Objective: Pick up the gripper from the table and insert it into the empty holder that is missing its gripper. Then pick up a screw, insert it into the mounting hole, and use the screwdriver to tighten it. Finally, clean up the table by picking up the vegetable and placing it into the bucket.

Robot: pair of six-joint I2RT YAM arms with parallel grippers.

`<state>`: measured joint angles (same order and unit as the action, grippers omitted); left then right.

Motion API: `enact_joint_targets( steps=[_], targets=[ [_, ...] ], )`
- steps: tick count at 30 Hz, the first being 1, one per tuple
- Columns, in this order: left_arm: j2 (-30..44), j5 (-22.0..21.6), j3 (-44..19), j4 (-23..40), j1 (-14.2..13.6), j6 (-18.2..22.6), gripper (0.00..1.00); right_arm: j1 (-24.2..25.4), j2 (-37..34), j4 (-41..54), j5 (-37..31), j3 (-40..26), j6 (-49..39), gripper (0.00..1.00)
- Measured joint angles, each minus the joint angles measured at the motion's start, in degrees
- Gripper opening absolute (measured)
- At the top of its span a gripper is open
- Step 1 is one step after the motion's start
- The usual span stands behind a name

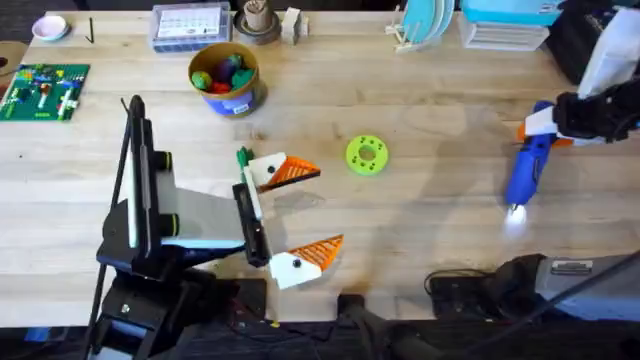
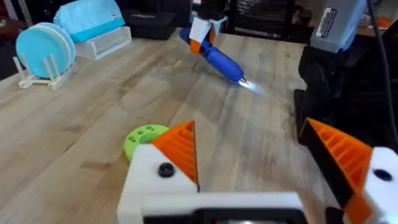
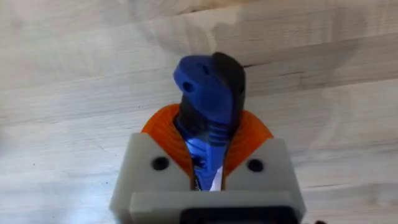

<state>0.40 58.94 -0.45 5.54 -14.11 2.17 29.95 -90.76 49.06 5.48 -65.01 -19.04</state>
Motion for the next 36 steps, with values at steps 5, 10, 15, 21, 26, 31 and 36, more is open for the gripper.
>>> enact_joint_targets(
  steps=[5, 10, 15, 21, 26, 31, 36],
  targets=[
    [0.00, 0.00, 0.00, 0.00, 0.00, 0.01, 0.993, -1.35, 5.64, -1.24, 0.36, 0.04, 3.21, 0.172],
    [0.02, 0.00, -0.02, 0.00, 0.00, 0.02, 0.993, -5.78, 13.05, -3.12, 0.39, 0.04, 6.30, 0.164],
    [0.02, 0.00, 0.00, -0.05, 0.00, 0.00, 0.993, -12.14, 21.86, -7.91, 0.65, 0.02, 7.31, 0.156],
    [0.01, 0.00, -0.02, -0.09, 0.00, 0.00, 0.993, -16.96, 31.16, -16.19, 1.05, -0.12, 8.28, 0.148],
    [0.02, 0.00, 0.00, -0.07, 0.00, 0.00, 0.993, -19.04, 35.88, -17.61, 1.44, -0.20, 9.01, 0.141],
    [0.02, -0.01, -0.02, -0.07, 0.00, 0.02, 0.385, -20.75, 36.91, -18.63, 1.49, -0.20, 9.91, 0.135],
    [0.00, -0.02, -0.02, -0.07, 0.00, 0.41, 0.005, -22.62, 37.68, -19.32, 5.35, -0.20, 12.23, 0.128]
  ],
)
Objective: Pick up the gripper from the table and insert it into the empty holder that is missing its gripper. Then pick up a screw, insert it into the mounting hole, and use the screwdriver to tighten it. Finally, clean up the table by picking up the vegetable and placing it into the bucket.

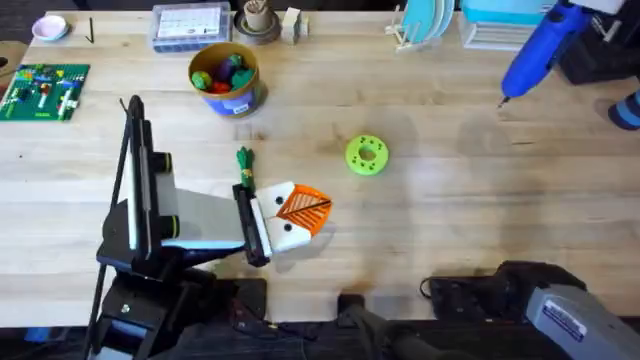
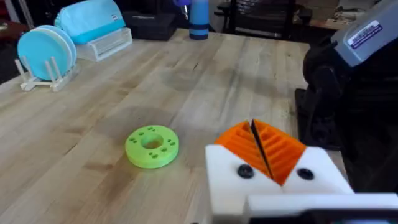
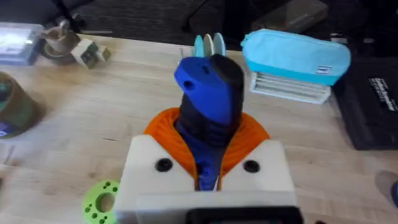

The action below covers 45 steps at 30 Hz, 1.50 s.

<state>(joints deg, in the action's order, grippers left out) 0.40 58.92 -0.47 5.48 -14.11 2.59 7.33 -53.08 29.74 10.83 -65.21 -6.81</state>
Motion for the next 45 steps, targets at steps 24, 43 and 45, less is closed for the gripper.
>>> enact_joint_targets(
  steps=[24, 43, 45],
  targets=[
    [0.02, -0.04, 0.00, 0.00, 0.00, -1.77, 0.004, -26.65, 14.18, -41.25, 10.98, 24.90, 13.95, 0.102],
    [0.02, -1.33, 0.01, -0.15, 0.00, -6.08, 0.004, -46.97, -0.69, -68.87, 13.43, 27.58, 14.07, 0.086],
    [0.00, -1.37, 0.00, -0.15, 0.00, -6.08, 0.004, -47.32, -1.58, -68.76, 15.53, 27.58, 13.88, 0.084]
  ],
)
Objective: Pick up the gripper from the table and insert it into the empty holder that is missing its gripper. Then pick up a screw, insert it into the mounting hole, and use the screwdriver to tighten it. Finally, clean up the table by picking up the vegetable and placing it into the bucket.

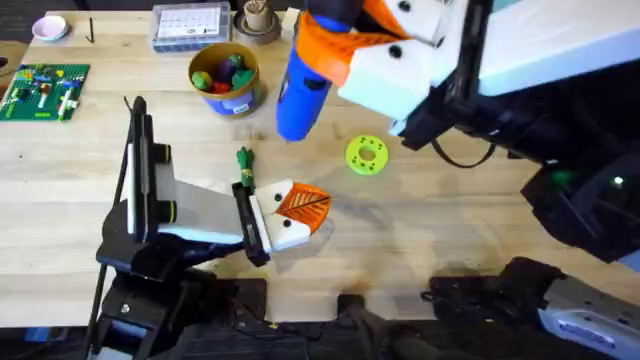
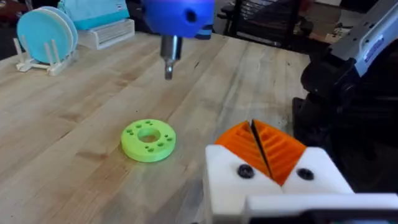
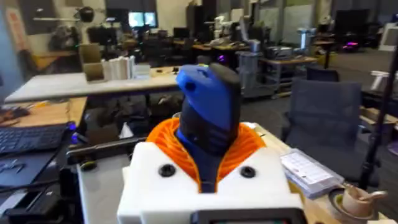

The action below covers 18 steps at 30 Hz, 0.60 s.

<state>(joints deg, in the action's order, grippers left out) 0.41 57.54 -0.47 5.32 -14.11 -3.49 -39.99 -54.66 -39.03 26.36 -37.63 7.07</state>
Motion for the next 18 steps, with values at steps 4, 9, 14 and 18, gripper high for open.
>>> enact_joint_targets(
  steps=[4, 9, 14, 18],
  targets=[
    [0.00, -0.25, 0.02, -0.02, 0.00, 0.00, 0.004, -0.02, -0.26, 0.02, 5.10, -0.05, -0.68, 0.082],
    [0.01, -0.42, 0.01, -0.07, 0.00, 0.00, 0.004, -0.27, -0.34, 1.76, 9.75, -1.07, -1.09, 0.078],
    [0.00, -0.62, 0.02, -0.11, 0.00, 0.00, 0.004, -3.07, -1.72, 1.95, 13.23, -2.18, -1.14, 0.076],
    [0.02, -0.66, 0.00, -0.11, 0.00, 0.00, 0.004, -5.27, -2.91, 2.43, 14.66, -2.60, -1.13, 0.075]
  ],
)
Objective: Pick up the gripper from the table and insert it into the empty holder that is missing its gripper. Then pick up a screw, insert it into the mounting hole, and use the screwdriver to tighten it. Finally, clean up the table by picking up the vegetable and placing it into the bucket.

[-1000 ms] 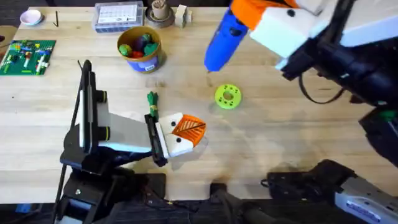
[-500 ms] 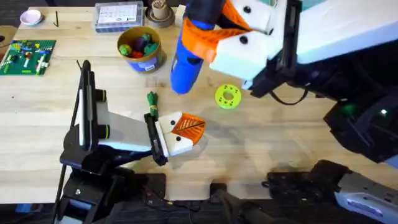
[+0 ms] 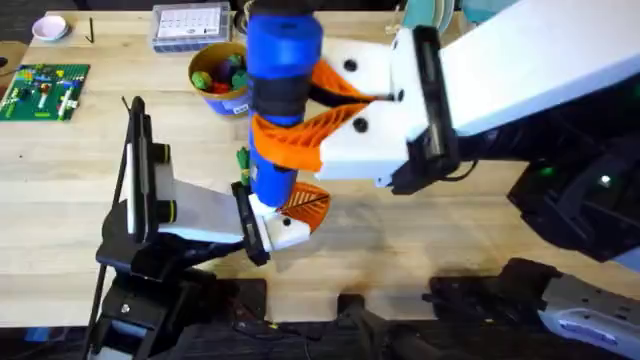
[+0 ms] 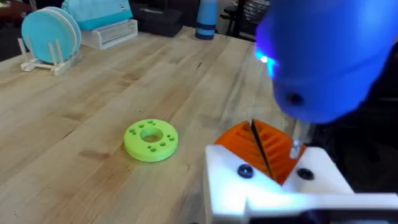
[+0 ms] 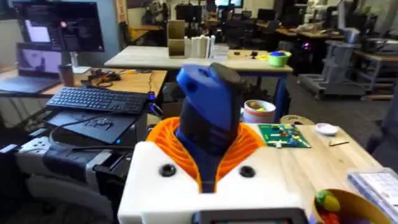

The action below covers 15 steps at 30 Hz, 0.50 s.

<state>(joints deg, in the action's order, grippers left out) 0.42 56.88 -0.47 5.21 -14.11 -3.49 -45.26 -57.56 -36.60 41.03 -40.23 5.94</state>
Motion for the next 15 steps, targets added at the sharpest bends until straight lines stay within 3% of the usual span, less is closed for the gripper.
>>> enact_joint_targets(
  steps=[15],
  targets=[
    [-0.01, -0.13, 0.01, -0.02, 0.00, -0.01, 0.004, -0.72, -2.86, 0.59, 0.58, -0.11, -7.39, 0.068]
  ],
)
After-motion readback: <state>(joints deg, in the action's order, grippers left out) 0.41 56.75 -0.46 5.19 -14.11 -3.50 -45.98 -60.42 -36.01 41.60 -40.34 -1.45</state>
